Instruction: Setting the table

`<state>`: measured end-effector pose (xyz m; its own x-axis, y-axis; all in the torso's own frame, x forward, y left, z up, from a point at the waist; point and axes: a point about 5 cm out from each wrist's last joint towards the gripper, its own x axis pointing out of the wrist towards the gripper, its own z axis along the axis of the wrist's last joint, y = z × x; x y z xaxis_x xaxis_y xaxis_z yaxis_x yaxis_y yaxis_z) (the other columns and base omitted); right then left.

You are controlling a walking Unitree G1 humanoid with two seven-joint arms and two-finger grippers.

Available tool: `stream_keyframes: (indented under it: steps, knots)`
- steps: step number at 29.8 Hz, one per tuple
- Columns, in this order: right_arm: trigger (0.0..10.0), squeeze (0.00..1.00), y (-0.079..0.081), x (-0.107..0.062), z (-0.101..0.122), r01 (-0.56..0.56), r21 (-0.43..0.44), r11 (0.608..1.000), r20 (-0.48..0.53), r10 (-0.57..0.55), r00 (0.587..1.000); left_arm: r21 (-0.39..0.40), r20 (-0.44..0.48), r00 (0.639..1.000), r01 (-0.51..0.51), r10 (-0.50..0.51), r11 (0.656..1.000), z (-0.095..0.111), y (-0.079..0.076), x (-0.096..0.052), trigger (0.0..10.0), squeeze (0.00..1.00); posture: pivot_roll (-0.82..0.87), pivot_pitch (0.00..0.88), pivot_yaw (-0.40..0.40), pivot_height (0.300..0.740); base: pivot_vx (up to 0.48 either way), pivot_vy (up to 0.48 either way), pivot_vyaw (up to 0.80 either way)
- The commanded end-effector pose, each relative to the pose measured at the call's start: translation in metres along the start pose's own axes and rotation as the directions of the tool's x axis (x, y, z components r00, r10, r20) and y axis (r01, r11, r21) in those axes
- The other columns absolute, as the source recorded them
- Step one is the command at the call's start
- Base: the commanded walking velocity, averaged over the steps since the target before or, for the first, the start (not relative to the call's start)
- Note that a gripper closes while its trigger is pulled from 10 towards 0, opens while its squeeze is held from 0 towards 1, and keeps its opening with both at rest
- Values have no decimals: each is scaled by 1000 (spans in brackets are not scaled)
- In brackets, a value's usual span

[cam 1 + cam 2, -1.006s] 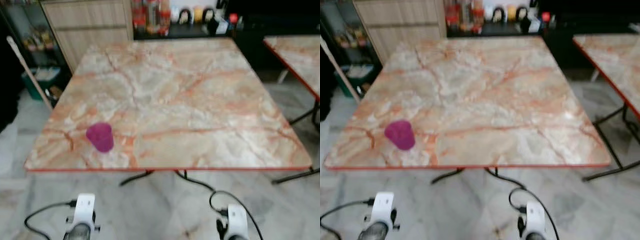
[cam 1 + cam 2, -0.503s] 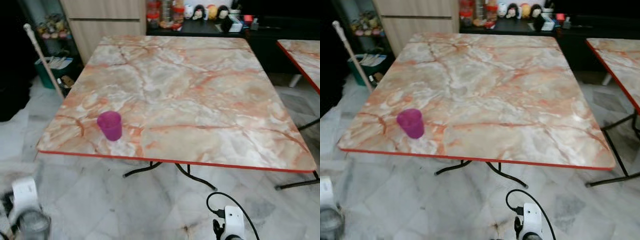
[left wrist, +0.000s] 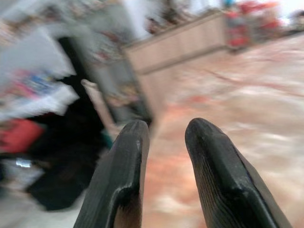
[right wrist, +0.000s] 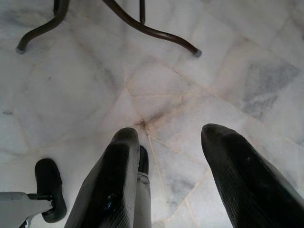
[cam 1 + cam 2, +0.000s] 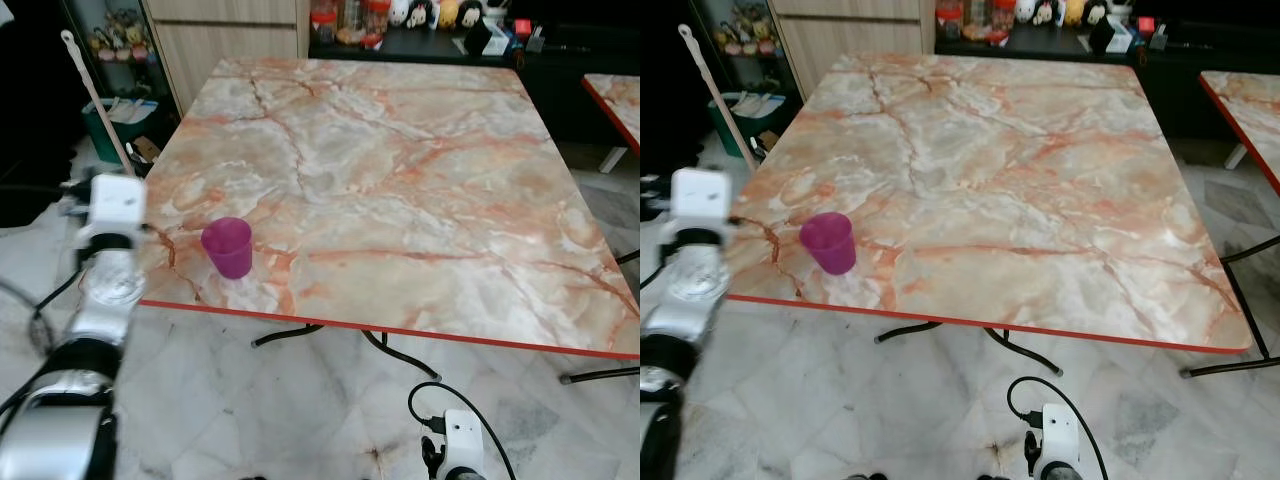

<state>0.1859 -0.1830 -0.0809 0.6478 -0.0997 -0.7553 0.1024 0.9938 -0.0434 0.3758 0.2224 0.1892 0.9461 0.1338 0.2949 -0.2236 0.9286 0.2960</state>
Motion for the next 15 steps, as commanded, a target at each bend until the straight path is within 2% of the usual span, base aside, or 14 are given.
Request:
stream_keyframes:
  steps: [1,3,5,7,9,12,13,14,15]
  knots:
    - [10000,0,-2,-2,-6,14,9,1000,-21,-13,1000,-44,-35,999,17,-19,999,3,6,6,10000,1000,60,138,8,740,0,0,0]
    - [10000,0,-3,-2,-6,14,12,1000,-21,-14,1000,-57,-65,994,83,-86,995,4,2,8,10000,1000,60,141,8,740,0,0,0]
    - [10000,0,-2,-2,-7,13,10,1000,-26,-13,1000,2,-91,981,173,-172,985,4,1,9,10000,1000,67,142,9,740,0,0,0]
    - [10000,0,-2,-2,-7,13,10,1000,-26,-13,1000,7,-93,979,182,-181,983,4,1,9,10000,1000,67,142,9,740,0,0,0]
    - [10000,0,-1,-2,-8,10,10,1000,-27,-10,1000,-33,-116,973,195,-197,980,7,8,11,10000,1000,68,147,10,740,0,0,0]
    - [10000,0,0,-2,-8,7,12,1000,-28,-7,1000,-88,-110,954,269,-278,959,19,13,11,10000,1000,70,146,11,740,0,0,0]
    - [10000,0,1,-2,-8,7,12,1000,-27,-7,1000,-93,-105,949,288,-298,953,22,15,11,10000,75,72,145,11,740,0,0,0]
    - [10000,0,1,-2,-8,8,13,1000,-27,-7,1000,-88,-98,946,302,-310,949,26,18,11,10000,0,72,145,11,740,0,0,0]
    - [10000,0,0,-2,-8,9,15,1000,-26,-9,1000,-99,-98,937,327,-336,940,31,22,11,10000,0,76,147,12,740,0,0,0]
